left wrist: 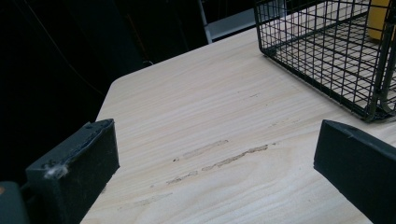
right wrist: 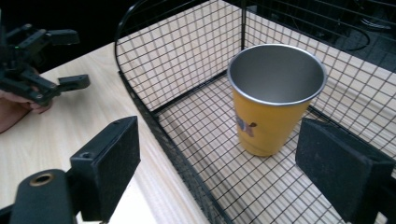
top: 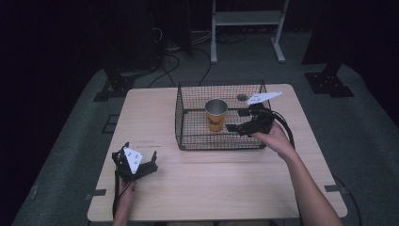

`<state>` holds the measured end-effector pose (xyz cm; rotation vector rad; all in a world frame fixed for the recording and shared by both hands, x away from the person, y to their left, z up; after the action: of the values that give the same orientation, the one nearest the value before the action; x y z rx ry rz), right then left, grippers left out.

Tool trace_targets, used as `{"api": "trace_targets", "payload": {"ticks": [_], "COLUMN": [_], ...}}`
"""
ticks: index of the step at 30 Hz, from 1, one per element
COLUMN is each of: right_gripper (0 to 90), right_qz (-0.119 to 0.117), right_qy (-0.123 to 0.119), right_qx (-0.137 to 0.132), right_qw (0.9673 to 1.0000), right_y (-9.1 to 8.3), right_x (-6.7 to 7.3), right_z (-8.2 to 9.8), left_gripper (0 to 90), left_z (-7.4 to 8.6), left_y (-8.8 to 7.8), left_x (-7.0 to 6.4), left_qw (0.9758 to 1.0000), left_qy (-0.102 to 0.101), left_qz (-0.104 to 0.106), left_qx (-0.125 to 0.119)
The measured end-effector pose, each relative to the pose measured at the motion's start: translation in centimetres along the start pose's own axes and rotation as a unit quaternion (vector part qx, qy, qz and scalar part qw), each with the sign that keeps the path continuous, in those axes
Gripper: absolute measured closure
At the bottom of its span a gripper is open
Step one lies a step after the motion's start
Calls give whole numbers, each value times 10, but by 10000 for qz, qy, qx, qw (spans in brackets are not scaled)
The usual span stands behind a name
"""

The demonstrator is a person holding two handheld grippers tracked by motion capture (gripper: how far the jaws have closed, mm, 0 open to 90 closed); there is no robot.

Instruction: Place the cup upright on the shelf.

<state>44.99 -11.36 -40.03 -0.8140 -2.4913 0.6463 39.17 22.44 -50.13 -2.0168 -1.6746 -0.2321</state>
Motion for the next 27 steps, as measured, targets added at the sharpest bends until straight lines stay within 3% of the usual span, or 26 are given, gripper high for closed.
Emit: {"api": "trace_targets", "payload": {"ticks": [27], "right_gripper": [133], "right_qz": [-7], "right_qy": [132], "right_qx": [113], "right_qw": [9998], "right_y": [-29], "right_x": [-3], "right_z": [65], "left_gripper": [0], "left_z": [0], "left_y": [0], "left_x": [0], "left_qw": [10000], "left_qy": [7], "left_qz": [-6], "left_qx": [8]}}
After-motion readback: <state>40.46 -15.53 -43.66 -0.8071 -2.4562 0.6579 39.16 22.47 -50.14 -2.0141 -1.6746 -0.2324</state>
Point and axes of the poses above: each handheld gripper's, and its own axes: y roughly forward along the jaws, z roughly out of its underside, x roughly to its left, the point moved 9 cm from there along y, roughly forward along the jaws, and after that the axes turned 9 degrees about y, right-handed, at the moved point
